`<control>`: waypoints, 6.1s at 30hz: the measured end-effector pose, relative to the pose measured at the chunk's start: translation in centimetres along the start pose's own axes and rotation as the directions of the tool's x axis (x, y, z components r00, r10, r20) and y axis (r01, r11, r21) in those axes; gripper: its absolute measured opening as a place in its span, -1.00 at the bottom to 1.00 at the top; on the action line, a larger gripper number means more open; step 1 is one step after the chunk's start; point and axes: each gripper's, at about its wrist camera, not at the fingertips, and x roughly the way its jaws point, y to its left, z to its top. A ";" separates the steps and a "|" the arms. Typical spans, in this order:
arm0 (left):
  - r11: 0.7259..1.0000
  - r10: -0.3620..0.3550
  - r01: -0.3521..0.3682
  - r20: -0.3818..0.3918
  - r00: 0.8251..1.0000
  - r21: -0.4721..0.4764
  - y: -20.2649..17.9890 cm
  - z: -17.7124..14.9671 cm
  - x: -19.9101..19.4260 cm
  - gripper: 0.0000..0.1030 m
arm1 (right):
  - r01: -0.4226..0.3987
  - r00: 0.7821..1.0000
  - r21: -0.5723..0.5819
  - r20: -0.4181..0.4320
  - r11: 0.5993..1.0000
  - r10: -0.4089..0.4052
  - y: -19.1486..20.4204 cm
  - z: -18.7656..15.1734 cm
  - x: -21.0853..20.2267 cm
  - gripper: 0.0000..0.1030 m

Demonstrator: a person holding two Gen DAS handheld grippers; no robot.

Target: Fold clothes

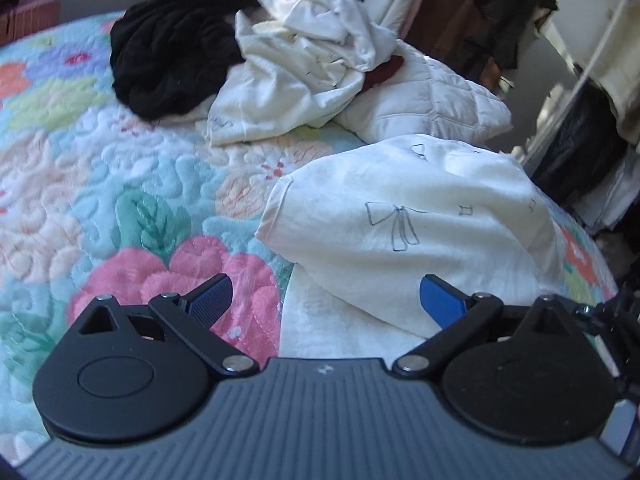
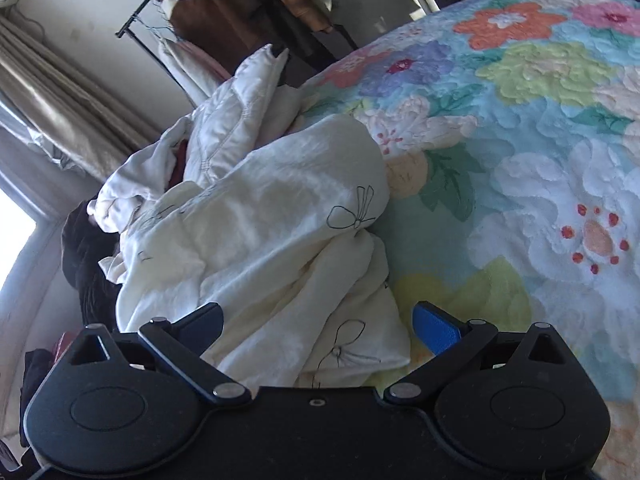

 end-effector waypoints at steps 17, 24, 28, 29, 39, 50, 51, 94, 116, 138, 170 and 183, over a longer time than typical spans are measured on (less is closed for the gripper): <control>0.999 -0.036 0.037 -0.060 0.998 0.011 -2.2 -1.9 -0.1 -0.90 | -0.197 0.980 -0.147 -0.059 0.969 0.190 3.5 -3.3 0.3 -0.54; 0.987 -0.157 0.159 -0.124 0.980 0.004 -2.0 -5.0 -7.3 -0.94 | -0.323 0.943 -0.154 -0.131 0.934 0.305 4.6 -7.0 -8.1 -0.57; 0.974 -0.227 0.228 -0.127 0.966 -0.004 -1.3 -6.3 -13.1 -0.94 | -0.377 0.921 -0.165 -0.173 0.911 0.350 4.9 -8.7 -13.4 -0.57; 0.971 -0.236 0.238 -0.126 0.964 -0.003 -1.2 -6.3 -14.5 -0.94 | -0.389 0.915 -0.186 -0.192 0.902 0.355 5.4 -8.9 -14.7 -0.57; 0.911 -0.225 0.265 -0.156 0.962 0.316 -4.7 -5.5 -31.7 -0.94 | -0.502 0.850 -0.225 -0.308 0.835 0.428 10.2 -9.7 -28.5 -0.57; 0.846 -0.244 0.378 -0.358 0.901 0.375 -4.9 -9.1 -46.7 -0.96 | -0.465 0.818 -0.133 -0.444 0.875 0.367 12.6 -15.4 -42.4 -0.57; 0.840 -0.244 0.379 -0.352 0.904 0.390 -4.8 -10.1 -47.7 -0.96 | -0.471 0.824 -0.172 -0.436 0.865 0.362 12.8 -16.3 -43.9 -0.57; 0.962 -0.107 0.133 -0.116 0.987 0.239 6.3 -20.3 -29.5 0.01 | -0.008 1.000 -0.859 -0.013 0.512 -0.006 2.4 -28.7 -28.7 -0.81; 0.813 -0.291 0.279 -0.059 0.955 0.512 2.2 -24.0 -33.9 0.11 | -0.394 0.912 -0.444 -0.078 0.805 0.403 1.0 -23.8 -33.3 -0.92; 0.917 -0.189 0.110 0.175 0.966 0.384 4.8 -19.2 -35.7 -0.96 | -0.446 0.892 -0.449 -0.300 0.775 0.339 -0.1 -26.8 -34.5 0.06; 0.952 -0.186 0.119 0.225 0.956 0.281 8.2 -15.8 -39.0 -0.94 | 0.209 0.927 -0.704 0.364 0.679 0.091 7.1 -18.3 -37.6 -1.00; 0.952 -0.047 0.003 0.135 0.990 0.305 9.0 -16.7 -36.1 -0.93 | -0.059 0.995 -0.564 -0.101 0.824 0.002 0.0 -24.7 -29.1 0.33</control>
